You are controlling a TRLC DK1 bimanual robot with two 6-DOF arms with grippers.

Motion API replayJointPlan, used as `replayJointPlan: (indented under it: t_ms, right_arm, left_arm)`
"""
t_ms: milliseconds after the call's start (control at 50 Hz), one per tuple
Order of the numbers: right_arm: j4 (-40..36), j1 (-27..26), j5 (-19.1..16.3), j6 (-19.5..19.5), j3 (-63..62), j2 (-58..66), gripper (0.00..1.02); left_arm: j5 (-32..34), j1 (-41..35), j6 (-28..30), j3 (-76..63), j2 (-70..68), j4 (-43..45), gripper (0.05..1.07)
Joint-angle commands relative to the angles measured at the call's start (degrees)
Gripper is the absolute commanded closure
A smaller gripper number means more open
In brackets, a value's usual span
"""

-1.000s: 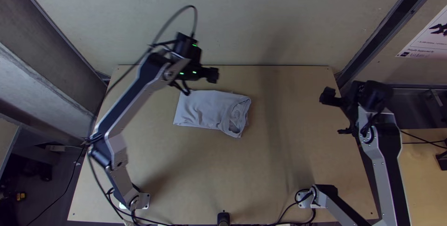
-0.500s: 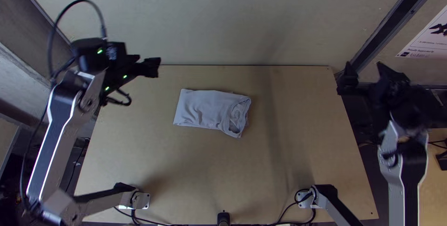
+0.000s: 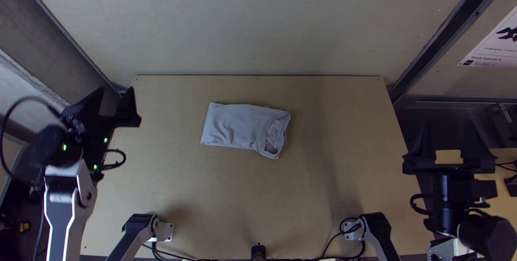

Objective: Fold the t-shirt

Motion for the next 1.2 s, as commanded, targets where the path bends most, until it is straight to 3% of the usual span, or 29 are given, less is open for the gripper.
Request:
replayJointPlan:
  t_ms: [0, 380, 460, 760, 940, 1180]
  right_arm:
    - [-0.25, 0.63, -0.13, 0.88, -3.16, -4.29, 0.03]
    - [-1.74, 0.27, 1.27, 3.25, -21.27, -18.35, 0.03]
    - [-4.64, 0.19, 1.36, 6.15, -24.61, -18.26, 0.03]
    - [5.64, 1.07, 1.27, 7.64, -41.39, -18.44, 0.03]
    - [9.60, 0.80, 1.36, 10.54, -47.99, -18.44, 0.03]
    - [6.79, 0.54, 1.27, 14.76, -50.97, -18.26, 0.03]
  left_arm:
    - [0.06, 1.42, 2.82, -7.52, -8.14, 5.26, 0.10]
    - [-3.02, 3.62, 4.84, -32.74, -28.62, 16.42, 0.10]
    - [-2.84, 3.53, 5.01, -38.01, -32.57, 18.35, 0.10]
    - [-4.34, 3.44, 2.99, -52.78, -37.93, 22.92, 0.10]
    - [-10.49, 3.71, 1.76, -58.23, -37.93, 23.19, 0.10]
    - [-10.05, 8.98, 2.64, -60.07, -37.67, 15.54, 0.10]
